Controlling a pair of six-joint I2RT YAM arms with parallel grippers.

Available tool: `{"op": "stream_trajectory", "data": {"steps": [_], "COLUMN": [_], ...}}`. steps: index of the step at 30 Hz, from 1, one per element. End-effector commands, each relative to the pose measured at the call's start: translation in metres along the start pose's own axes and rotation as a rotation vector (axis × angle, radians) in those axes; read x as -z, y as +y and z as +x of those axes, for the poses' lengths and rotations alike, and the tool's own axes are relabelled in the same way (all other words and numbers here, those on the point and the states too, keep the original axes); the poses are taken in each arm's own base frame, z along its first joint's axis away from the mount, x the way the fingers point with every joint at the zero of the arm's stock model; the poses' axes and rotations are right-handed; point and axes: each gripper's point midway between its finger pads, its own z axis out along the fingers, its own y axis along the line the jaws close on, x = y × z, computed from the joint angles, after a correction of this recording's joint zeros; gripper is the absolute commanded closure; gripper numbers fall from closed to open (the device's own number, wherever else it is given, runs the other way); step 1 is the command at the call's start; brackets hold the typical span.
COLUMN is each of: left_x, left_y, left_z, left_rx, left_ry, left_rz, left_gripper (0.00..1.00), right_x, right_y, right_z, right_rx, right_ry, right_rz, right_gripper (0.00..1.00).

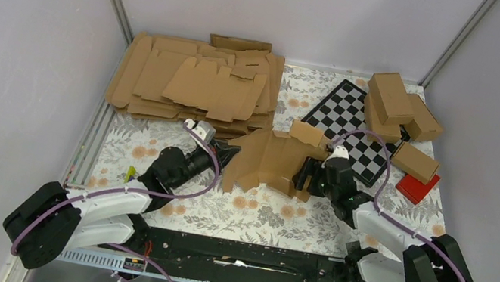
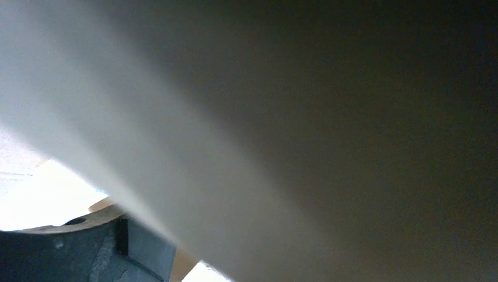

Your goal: Fold the paper box

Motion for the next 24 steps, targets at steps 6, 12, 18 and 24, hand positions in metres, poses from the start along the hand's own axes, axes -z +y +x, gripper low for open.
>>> {"op": "stream_trajectory", "data": {"steps": [6, 12, 18, 24], "left_x": [0.003, 0.005, 0.007, 0.01], "left_y": [-0.001, -0.005, -0.01, -0.01], "left_z": [-0.022, -0.027, -0.031, -0.032], "left_rx": [-0.016, 0.009, 0.023, 0.014], "left_ry": [-0.09, -0.115, -0.136, -0.143], "left_rz": [-0.009, 0.009, 0.034, 0.032], "left_gripper": [1.0, 1.0, 1.0, 1.0], "right_x": [0.004, 0.01, 0.026, 0.025], "right_y": [-0.018, 0.003, 0.018, -0.013], "right_z": [0.0, -0.008, -0.031, -0.043], "right_rx": [-0.116, -0.126, -0.092, -0.069], "right_ry": [-0.031, -0.042, -0.109, -0.151], "right_rz": [0.029, -0.081, -0.143, 0.037], "right_gripper": [0.19, 0.43, 0.49, 0.21]}}
